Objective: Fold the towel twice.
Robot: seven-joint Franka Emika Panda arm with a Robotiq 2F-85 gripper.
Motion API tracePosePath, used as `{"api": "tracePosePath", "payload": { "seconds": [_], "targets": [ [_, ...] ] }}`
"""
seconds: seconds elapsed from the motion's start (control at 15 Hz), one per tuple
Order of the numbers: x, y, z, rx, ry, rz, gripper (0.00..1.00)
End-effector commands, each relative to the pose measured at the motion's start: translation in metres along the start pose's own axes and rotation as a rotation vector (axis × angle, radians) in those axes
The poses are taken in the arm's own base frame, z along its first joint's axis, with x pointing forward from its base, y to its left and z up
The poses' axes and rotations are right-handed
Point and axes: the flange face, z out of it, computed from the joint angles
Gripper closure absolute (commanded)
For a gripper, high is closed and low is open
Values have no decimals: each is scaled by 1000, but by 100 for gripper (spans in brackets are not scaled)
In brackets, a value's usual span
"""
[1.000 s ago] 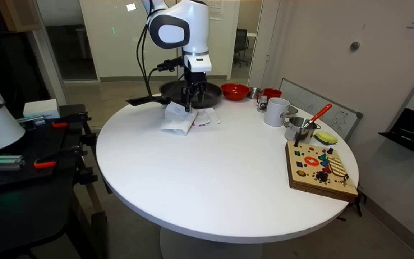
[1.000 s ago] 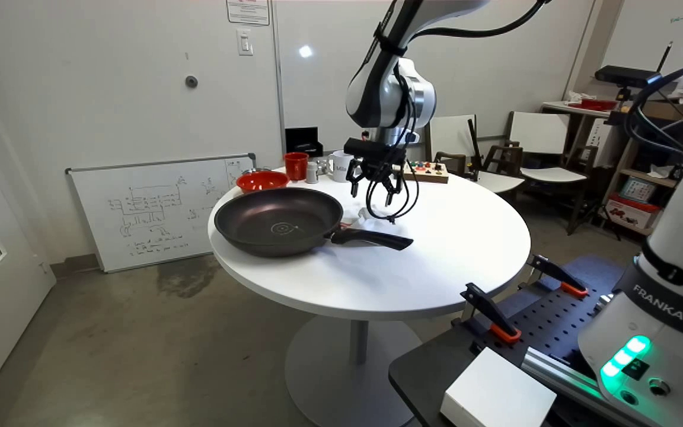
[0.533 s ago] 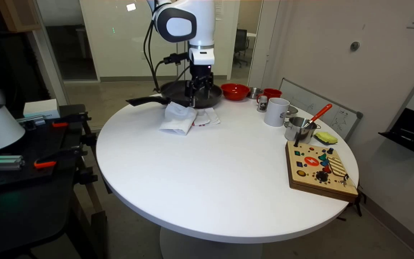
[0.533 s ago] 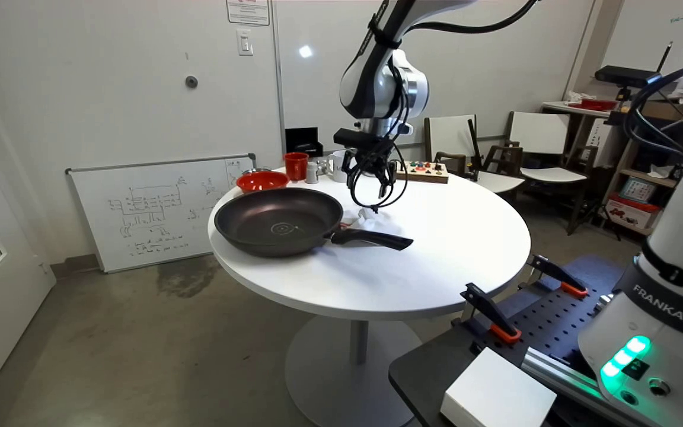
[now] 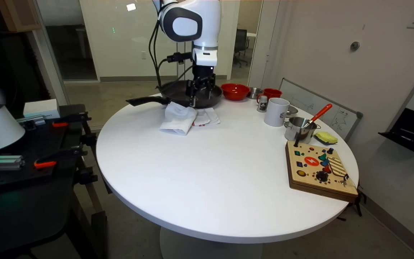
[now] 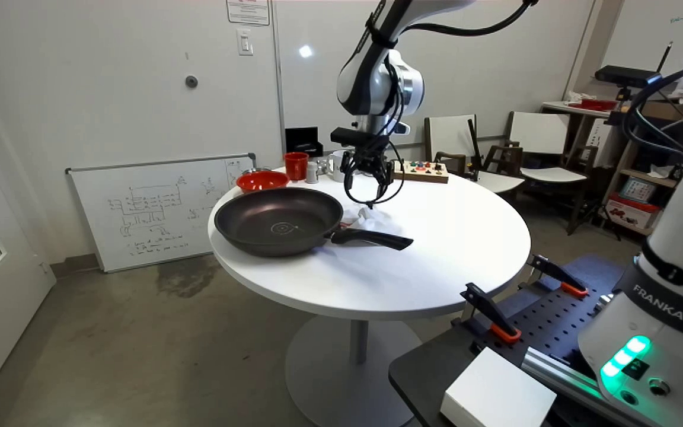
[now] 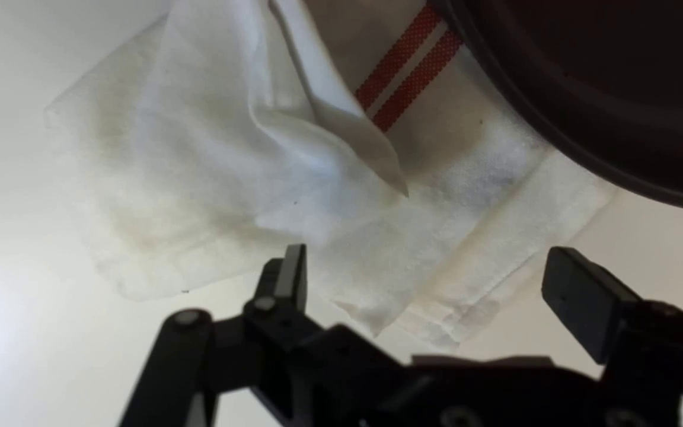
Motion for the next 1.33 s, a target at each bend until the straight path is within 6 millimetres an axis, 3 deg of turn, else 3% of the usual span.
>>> {"api": "tracePosePath", "payload": {
  "seconds": [0.0,0.4,0.67,0.73,0.87,1.0,1.27],
  "targets": [
    [13,-19,13,-16,-84,25,0],
    [33,-37,32,-60,-124,58,0],
    [40,-39,42,-63,-128,61,1],
    [41,-38,45,-66,-124,65,20],
    [43,-35,49,-69,-129,69,22],
    [45,-32,52,-73,-132,72,44],
    [47,-27,56,-83,-138,76,76]
  ]
}}
